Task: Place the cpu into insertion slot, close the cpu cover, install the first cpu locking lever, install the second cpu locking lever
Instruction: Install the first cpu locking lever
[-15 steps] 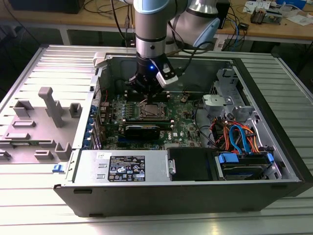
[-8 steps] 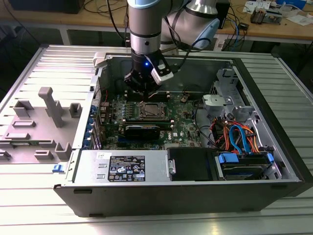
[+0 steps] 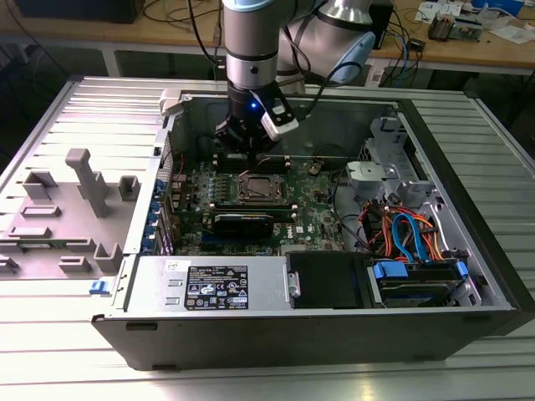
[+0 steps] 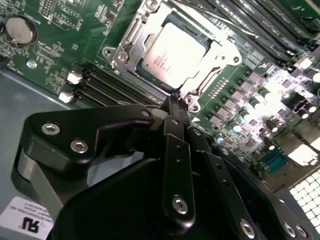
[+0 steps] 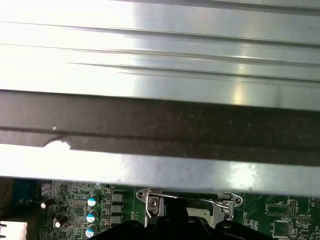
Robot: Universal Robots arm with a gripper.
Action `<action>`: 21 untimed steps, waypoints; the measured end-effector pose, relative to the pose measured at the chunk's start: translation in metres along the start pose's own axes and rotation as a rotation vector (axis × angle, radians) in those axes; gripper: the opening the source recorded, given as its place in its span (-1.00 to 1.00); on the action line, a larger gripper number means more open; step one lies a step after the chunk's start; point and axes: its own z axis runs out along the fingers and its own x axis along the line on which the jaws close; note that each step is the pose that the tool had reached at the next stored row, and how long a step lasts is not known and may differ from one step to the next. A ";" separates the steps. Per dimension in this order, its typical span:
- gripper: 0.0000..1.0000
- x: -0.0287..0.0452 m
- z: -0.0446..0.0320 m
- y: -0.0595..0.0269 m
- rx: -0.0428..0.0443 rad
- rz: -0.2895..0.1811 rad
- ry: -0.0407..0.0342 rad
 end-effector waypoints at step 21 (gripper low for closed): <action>-0.79 -0.0245 0.0072 0.0079 0.0000 0.000 0.0001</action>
